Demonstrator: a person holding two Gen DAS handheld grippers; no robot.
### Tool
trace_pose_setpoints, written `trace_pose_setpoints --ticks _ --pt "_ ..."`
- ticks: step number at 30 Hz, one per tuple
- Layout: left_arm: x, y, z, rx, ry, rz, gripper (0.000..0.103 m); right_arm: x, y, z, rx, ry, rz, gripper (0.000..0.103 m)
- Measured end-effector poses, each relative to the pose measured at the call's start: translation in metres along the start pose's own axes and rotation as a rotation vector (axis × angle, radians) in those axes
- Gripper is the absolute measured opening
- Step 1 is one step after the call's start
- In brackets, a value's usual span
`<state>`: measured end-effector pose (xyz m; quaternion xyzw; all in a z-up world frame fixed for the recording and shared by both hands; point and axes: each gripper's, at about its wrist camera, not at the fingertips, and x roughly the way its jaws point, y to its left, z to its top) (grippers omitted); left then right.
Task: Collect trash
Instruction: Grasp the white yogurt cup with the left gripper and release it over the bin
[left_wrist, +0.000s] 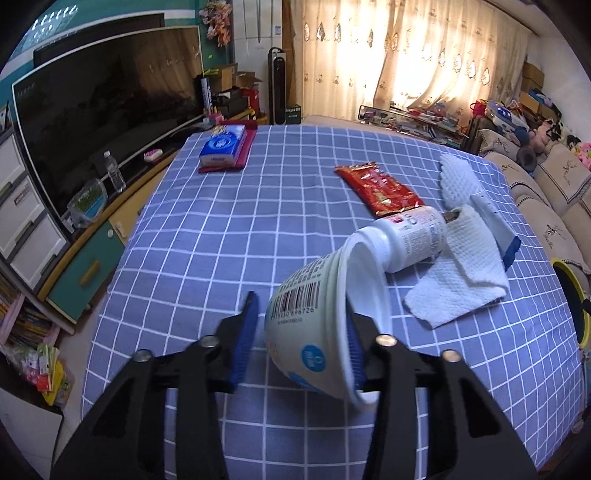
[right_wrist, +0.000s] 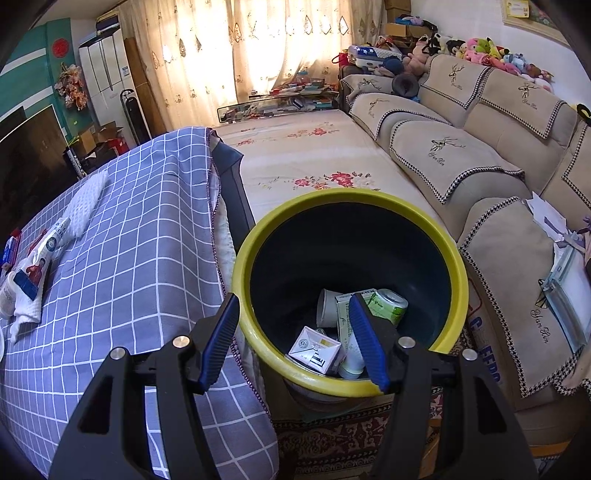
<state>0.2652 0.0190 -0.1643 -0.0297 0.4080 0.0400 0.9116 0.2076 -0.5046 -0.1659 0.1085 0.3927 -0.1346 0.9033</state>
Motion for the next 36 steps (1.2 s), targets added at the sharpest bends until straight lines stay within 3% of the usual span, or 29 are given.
trace_pose_setpoints --ticks 3,9,16,21,27,31,36 --pt "0.003 0.009 -0.003 -0.021 0.009 0.000 0.021 0.000 0.002 -0.001 -0.002 0.001 0.003 0.059" --pt "-0.003 0.019 -0.009 -0.042 -0.006 -0.017 0.021 -0.002 0.002 -0.001 -0.002 -0.001 0.004 0.058" --pt "-0.040 -0.007 0.002 0.005 -0.058 -0.127 0.021 -0.012 -0.007 0.001 0.025 -0.014 -0.002 0.058" --pt "-0.062 -0.075 0.019 0.154 -0.096 -0.250 0.021 -0.028 -0.015 0.002 0.027 -0.052 -0.015 0.058" --pt "-0.063 -0.192 0.035 0.331 -0.086 -0.429 0.021 -0.048 -0.044 -0.003 0.067 -0.097 -0.053 0.058" --pt "-0.057 -0.290 0.039 0.446 -0.045 -0.557 0.021 -0.063 -0.073 -0.008 0.113 -0.125 -0.086 0.059" --pt "-0.042 -0.389 0.029 0.532 0.027 -0.646 0.021 -0.076 -0.103 -0.016 0.149 -0.131 -0.115 0.059"
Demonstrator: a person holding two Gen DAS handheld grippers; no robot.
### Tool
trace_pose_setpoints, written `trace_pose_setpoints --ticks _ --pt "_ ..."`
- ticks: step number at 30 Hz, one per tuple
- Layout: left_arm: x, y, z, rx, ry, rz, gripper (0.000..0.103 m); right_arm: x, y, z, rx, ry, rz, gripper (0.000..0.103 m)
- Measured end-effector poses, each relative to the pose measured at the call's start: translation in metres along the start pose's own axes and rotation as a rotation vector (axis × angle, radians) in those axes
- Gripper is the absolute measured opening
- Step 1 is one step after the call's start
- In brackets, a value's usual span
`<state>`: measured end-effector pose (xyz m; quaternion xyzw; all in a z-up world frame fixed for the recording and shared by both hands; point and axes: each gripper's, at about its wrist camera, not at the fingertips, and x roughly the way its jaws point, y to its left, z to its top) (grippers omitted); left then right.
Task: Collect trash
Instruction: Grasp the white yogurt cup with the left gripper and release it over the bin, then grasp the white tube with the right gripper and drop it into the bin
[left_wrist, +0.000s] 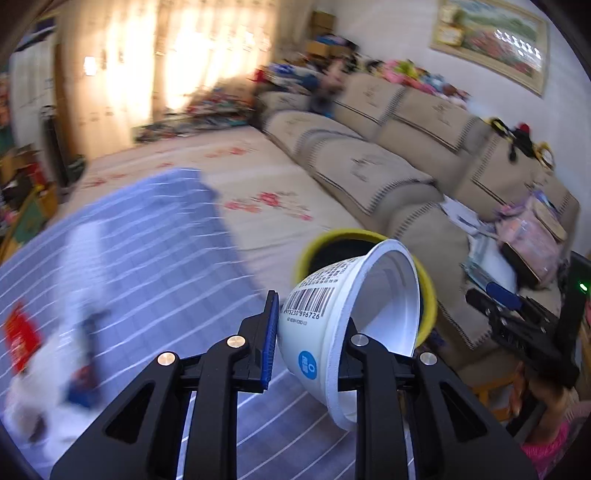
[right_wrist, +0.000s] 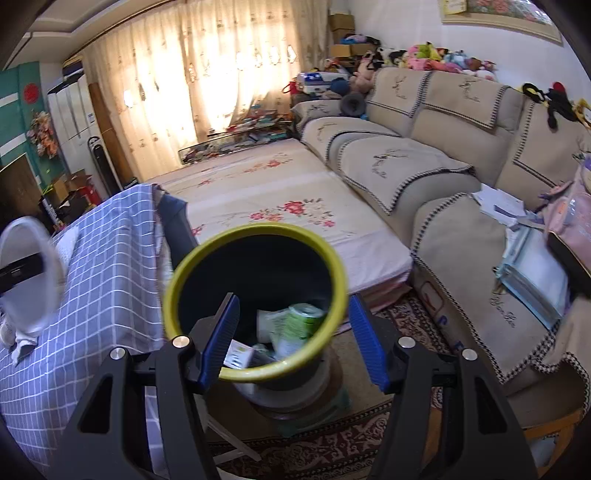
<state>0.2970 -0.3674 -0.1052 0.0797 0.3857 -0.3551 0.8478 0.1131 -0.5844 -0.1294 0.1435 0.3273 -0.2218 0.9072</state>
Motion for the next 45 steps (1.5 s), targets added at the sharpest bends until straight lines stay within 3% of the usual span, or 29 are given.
trace_pose_setpoints --ticks 5,12,14,15,16,18,22,30,35,38,45 --pt "0.068 -0.041 0.018 0.027 0.087 -0.036 0.021 -0.001 -0.027 -0.005 0.046 0.001 -0.029 0.061" --pt "0.141 -0.047 0.028 0.020 0.174 -0.046 0.021 0.014 -0.031 -0.009 0.056 0.029 -0.023 0.061" --pt "0.151 -0.044 0.028 0.008 0.188 -0.050 0.034 0.016 -0.028 -0.010 0.056 0.033 -0.015 0.061" --pt "0.152 -0.043 0.026 0.008 0.190 -0.042 0.055 0.017 -0.027 -0.009 0.053 0.034 -0.009 0.061" --pt "0.152 -0.043 0.026 0.010 0.179 -0.026 0.065 0.018 -0.025 -0.009 0.050 0.034 -0.006 0.061" --pt "0.149 -0.043 0.026 0.017 0.157 -0.016 0.066 0.018 -0.023 -0.008 0.045 0.031 0.003 0.061" --pt "0.111 -0.038 0.022 0.004 0.109 -0.021 0.067 0.013 -0.020 -0.011 0.050 0.018 0.021 0.062" --pt "-0.056 -0.002 -0.011 -0.034 -0.151 0.057 0.088 0.001 0.001 -0.013 0.027 0.009 0.055 0.063" --pt "-0.153 0.038 -0.053 -0.088 -0.289 0.168 0.093 -0.010 0.042 -0.012 -0.038 -0.006 0.102 0.064" --pt "-0.206 0.070 -0.090 -0.138 -0.361 0.276 0.097 -0.015 0.079 -0.009 -0.097 -0.007 0.162 0.065" --pt "-0.280 0.138 -0.165 -0.292 -0.387 0.472 0.098 -0.021 0.181 -0.003 -0.243 0.010 0.333 0.065"
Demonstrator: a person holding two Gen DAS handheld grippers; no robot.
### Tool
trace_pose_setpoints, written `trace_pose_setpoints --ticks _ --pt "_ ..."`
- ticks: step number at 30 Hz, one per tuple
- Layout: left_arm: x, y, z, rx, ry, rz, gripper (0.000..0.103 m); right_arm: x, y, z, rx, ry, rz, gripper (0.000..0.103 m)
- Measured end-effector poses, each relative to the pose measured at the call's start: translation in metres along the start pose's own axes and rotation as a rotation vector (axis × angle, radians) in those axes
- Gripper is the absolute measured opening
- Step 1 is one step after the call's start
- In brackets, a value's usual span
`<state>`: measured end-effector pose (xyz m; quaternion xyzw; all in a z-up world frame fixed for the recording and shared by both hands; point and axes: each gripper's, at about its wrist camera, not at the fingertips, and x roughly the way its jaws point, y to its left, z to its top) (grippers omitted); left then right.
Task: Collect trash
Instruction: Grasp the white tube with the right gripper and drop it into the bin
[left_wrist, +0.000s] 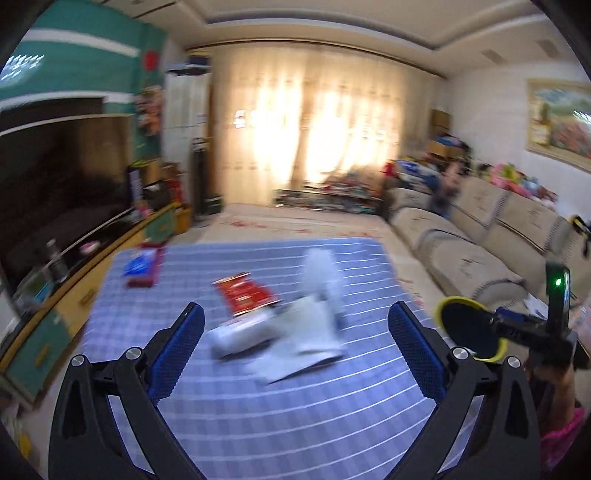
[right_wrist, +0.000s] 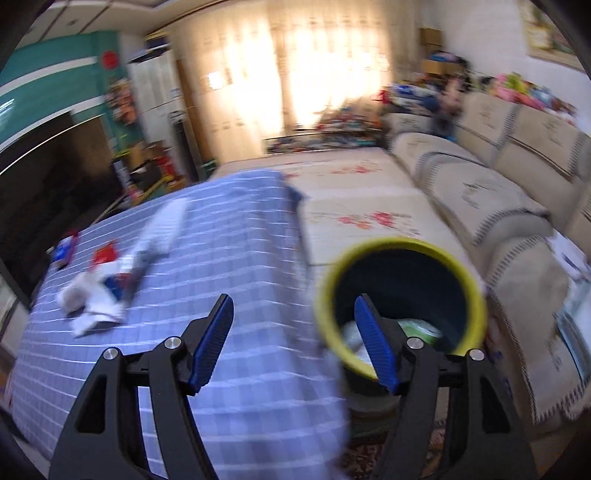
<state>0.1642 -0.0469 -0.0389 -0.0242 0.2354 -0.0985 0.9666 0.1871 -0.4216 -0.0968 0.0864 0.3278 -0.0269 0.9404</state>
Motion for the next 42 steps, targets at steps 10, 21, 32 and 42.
trace_pose_setpoints --ticks 10,21,32,42 --pt "-0.015 0.090 -0.040 -0.129 0.022 0.119 0.098 0.066 0.131 0.026 -0.121 0.139 0.228 0.064" --pt "-0.010 0.097 -0.063 -0.155 0.039 0.084 0.098 0.118 0.171 0.016 -0.135 0.245 0.144 0.053" --pt "-0.019 0.112 -0.078 -0.194 0.031 0.063 0.098 0.078 0.166 0.019 -0.125 0.187 0.143 0.012" --pt "-0.008 0.097 -0.073 -0.165 0.060 0.065 0.098 0.014 0.079 0.023 -0.026 0.066 0.054 0.012"
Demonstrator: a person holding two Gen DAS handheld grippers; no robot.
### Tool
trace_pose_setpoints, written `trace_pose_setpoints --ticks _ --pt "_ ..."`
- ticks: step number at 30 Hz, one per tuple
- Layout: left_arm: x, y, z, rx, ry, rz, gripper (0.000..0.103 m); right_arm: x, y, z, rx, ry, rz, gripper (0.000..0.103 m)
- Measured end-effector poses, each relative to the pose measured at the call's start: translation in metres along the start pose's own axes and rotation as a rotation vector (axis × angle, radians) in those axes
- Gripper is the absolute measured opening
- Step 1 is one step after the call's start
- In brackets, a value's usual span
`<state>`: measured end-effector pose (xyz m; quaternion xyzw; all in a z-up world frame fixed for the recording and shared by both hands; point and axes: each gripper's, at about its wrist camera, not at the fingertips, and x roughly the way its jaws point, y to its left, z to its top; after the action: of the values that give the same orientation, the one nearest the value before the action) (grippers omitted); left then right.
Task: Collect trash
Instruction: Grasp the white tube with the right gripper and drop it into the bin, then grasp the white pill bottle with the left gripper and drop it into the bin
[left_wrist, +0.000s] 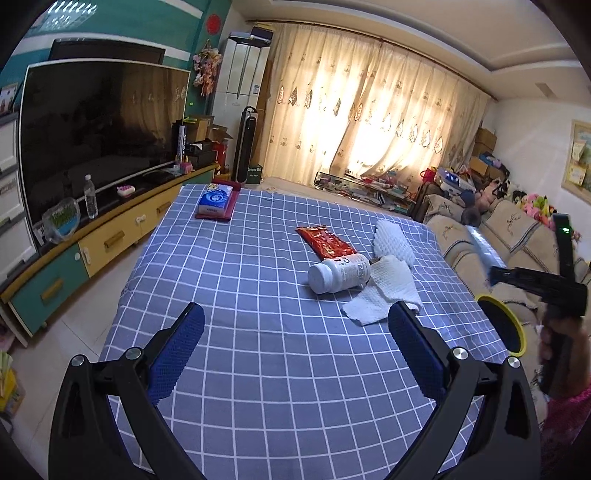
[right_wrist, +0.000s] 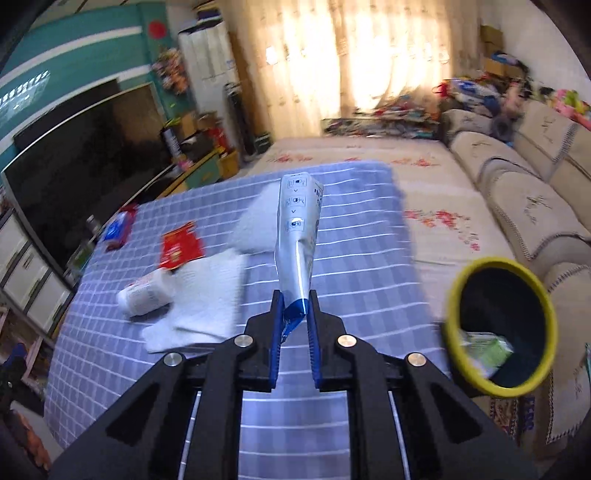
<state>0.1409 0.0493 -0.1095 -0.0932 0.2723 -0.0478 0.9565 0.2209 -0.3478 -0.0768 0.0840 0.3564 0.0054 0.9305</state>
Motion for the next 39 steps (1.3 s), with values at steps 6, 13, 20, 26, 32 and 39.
trace_pose_setpoints --ticks 6,13,20,26,32,39 --pt "0.016 -0.023 0.011 0.035 0.012 0.012 0.098 -0.002 -0.092 -0.005 0.129 -0.003 -0.162 0.012" --pt "0.051 -0.050 0.027 0.067 0.046 0.021 0.098 0.032 -0.174 -0.017 0.236 0.059 -0.281 0.014" --pt "0.094 -0.072 0.037 0.109 0.105 -0.004 0.098 0.055 -0.198 -0.028 0.264 0.081 -0.334 0.042" --pt "0.141 -0.072 0.048 0.094 0.177 0.013 0.098 0.056 -0.196 -0.023 0.262 0.058 -0.314 0.046" --pt "0.186 -0.077 0.057 0.021 0.233 0.062 0.098 0.058 -0.185 -0.017 0.251 0.042 -0.287 0.049" --pt "0.217 -0.074 0.061 -0.127 0.262 0.166 0.098 0.065 -0.177 -0.016 0.234 0.054 -0.268 0.049"
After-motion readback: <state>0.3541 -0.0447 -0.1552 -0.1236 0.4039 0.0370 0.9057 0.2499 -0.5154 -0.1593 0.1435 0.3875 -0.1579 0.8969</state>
